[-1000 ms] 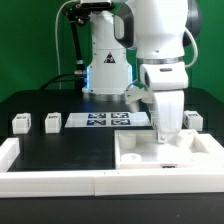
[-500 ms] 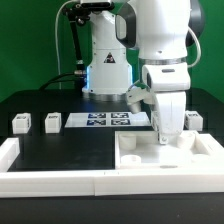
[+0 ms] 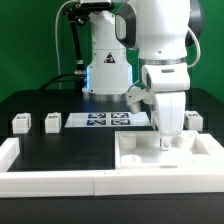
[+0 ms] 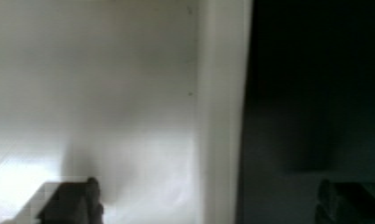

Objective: Assemble square table

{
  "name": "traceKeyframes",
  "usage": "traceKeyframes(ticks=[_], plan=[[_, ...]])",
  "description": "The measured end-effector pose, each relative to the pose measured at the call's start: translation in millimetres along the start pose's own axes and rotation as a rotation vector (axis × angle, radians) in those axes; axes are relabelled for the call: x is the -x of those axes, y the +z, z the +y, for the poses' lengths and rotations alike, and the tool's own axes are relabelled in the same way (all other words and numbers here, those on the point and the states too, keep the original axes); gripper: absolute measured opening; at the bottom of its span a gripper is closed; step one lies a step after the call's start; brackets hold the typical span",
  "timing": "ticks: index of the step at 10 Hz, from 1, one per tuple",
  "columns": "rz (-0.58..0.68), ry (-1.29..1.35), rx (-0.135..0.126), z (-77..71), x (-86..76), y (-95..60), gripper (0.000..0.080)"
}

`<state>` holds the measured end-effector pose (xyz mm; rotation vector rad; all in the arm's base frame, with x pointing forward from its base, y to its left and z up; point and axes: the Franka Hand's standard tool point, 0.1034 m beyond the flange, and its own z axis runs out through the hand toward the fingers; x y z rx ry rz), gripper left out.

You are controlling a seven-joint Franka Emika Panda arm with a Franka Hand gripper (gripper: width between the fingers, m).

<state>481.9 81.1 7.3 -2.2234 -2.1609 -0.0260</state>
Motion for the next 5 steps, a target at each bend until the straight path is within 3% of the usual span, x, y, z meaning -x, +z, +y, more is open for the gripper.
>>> traceKeyframes(ticks=[4, 5], plan=[[-0.001, 0.011, 0.002, 0.3, 0.3, -1.7, 0.0649], [-0.002, 0.041, 0.017, 0.3, 0.1, -11.0, 0.0649]])
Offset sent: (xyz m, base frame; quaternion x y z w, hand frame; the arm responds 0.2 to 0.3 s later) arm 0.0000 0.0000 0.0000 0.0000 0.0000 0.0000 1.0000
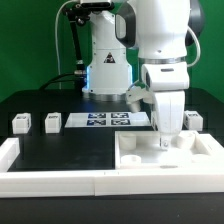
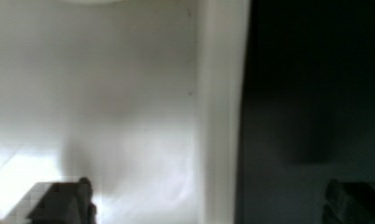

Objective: Assemble square table

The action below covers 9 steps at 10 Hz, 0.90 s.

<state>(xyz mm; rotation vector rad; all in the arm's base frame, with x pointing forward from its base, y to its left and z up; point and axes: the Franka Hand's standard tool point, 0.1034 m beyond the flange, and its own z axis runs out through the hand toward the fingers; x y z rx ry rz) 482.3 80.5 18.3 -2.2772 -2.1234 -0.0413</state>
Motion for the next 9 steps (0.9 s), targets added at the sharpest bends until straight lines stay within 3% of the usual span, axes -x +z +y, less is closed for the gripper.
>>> traceKeyframes(ticks=[3, 5, 9], plan=[[0.006, 0.175, 0.045, -19.4, -1.4, -22.2, 0.0649], [0.030, 0.266, 0.091, -31.6, -17.2, -33.8, 0.0649], [0.031, 0.301, 0.087, -33.7, -18.7, -32.9, 0.0649]])
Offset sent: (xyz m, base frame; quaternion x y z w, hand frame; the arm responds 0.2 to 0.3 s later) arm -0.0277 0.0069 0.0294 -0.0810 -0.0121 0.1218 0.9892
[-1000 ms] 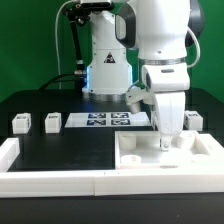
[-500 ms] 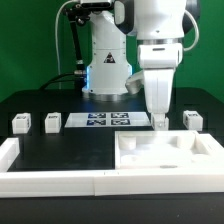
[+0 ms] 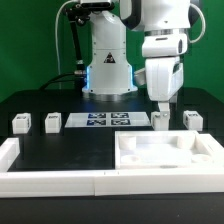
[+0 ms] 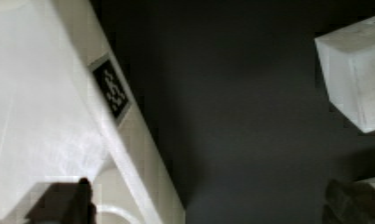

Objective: Assemble square table

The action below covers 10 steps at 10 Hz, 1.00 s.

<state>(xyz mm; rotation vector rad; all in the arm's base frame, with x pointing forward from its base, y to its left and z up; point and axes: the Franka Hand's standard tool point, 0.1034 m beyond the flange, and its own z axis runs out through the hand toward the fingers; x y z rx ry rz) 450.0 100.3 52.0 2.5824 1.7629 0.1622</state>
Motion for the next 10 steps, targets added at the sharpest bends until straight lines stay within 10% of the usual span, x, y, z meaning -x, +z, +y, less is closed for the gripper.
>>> traceKeyframes(ticks=[4, 10], plan=[[0.033, 0.449, 0.005, -12.5, 5.4, 2.8, 0.0649], [0.031, 1.097, -0.042, -45.3, -28.2, 6.5, 0.0649]])
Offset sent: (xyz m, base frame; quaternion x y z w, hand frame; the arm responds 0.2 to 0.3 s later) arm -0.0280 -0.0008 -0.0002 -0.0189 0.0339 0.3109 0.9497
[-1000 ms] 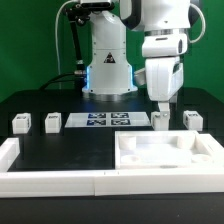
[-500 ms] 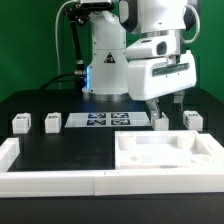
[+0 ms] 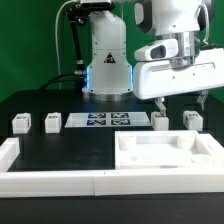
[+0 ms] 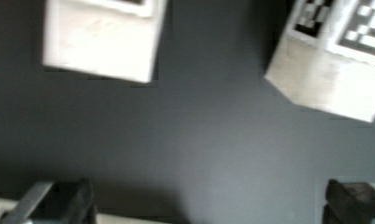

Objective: Assemble square table

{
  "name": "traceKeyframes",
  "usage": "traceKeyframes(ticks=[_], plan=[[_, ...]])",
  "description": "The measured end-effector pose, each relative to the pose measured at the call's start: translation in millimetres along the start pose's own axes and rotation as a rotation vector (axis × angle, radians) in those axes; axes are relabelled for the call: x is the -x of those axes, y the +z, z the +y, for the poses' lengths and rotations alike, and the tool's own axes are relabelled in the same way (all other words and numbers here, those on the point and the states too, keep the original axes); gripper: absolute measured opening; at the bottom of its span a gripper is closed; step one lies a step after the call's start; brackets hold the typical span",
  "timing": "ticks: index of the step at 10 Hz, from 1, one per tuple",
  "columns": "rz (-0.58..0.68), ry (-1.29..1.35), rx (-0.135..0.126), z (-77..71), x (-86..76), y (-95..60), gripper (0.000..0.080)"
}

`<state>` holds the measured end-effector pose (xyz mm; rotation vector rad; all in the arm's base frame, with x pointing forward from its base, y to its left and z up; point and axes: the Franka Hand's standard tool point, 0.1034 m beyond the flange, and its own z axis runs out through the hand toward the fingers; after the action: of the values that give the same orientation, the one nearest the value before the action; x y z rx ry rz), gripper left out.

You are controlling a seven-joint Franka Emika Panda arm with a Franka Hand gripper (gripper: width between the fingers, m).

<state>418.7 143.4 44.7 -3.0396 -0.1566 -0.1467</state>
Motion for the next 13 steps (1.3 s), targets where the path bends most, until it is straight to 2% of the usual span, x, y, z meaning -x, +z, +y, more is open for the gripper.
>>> traceKeyframes(ticks=[1, 5, 7, 10, 12, 13], plan=[[-0.004, 0.078, -0.004, -7.6, 2.7, 1.5, 0.0649], [-0.009, 0.292, -0.012, -8.6, 5.1, 2.2, 0.0649], [-0.020, 0.307, -0.013, -32.2, 14.9, 4.9, 0.0649], [-0.040, 0.285, -0.011, -32.9, 16.2, 5.9, 0.0649], [-0.127, 0.273, -0.003, -30.7, 21.4, 7.8, 0.0649], [-0.213, 0.279, 0.004, -35.3, 26.8, 7.8, 0.0649]])
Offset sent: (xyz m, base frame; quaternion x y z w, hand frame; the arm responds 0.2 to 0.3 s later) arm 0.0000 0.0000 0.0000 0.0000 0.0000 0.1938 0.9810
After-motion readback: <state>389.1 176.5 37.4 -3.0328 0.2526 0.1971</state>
